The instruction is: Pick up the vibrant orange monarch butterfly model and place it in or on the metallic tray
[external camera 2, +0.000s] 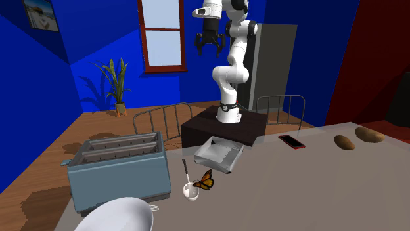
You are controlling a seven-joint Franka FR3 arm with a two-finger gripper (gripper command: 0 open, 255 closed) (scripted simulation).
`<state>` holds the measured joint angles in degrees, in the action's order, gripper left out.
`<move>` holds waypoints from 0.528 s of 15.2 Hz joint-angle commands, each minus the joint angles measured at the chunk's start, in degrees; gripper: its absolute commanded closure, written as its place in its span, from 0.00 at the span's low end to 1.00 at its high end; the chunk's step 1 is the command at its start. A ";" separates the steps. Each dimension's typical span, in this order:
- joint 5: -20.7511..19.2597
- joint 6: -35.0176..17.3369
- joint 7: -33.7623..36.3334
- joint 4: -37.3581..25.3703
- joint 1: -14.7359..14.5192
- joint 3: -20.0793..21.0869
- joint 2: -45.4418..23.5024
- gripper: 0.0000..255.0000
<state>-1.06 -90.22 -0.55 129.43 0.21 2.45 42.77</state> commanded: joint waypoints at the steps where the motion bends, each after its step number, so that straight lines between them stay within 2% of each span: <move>1: 0.00 0.00 0.00 0.00 0.00 0.00 0.00 0.00; 8: 1.45 -10.40 4.46 2.32 -0.29 3.14 -10.31 0.00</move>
<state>0.16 -99.14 3.14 131.61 0.00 5.05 34.06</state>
